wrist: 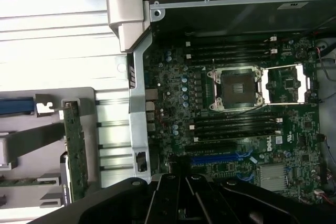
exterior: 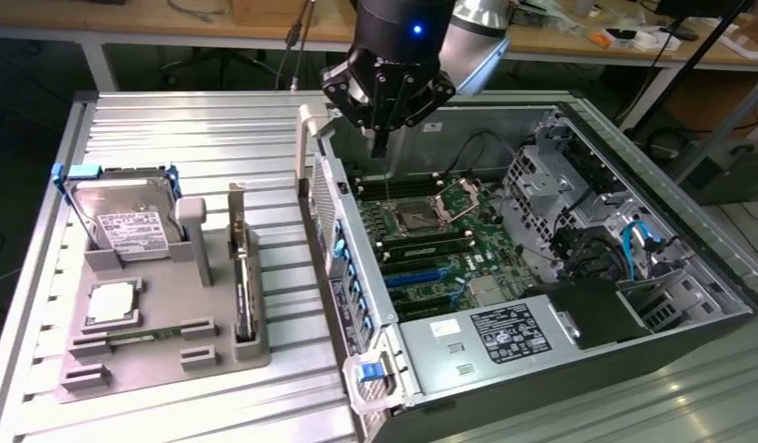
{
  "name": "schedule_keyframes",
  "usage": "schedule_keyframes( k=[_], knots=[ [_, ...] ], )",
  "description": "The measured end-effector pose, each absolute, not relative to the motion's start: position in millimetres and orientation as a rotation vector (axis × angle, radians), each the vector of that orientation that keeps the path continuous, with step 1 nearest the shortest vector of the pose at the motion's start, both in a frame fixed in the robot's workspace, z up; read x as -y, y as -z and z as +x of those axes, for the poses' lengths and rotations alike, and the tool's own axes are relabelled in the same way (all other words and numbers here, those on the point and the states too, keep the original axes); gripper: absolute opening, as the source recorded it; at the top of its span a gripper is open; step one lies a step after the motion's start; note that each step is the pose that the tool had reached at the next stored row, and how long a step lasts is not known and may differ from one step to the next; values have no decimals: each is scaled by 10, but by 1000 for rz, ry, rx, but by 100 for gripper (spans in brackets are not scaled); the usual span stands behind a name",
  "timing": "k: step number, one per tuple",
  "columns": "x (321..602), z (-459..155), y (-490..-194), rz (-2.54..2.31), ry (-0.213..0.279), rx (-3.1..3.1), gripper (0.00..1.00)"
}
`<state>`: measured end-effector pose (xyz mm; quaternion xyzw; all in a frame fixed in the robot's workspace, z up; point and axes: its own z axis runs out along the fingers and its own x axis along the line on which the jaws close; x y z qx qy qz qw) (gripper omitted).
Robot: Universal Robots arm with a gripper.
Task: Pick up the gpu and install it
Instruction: 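Reach for the gpu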
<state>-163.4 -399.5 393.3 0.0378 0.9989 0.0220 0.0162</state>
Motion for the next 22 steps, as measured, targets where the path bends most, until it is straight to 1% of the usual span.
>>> schedule_keyframes(
  k=[22],
  knots=[
    [3995,-2016,-3933,118,-68,-3106,11]
  ],
)
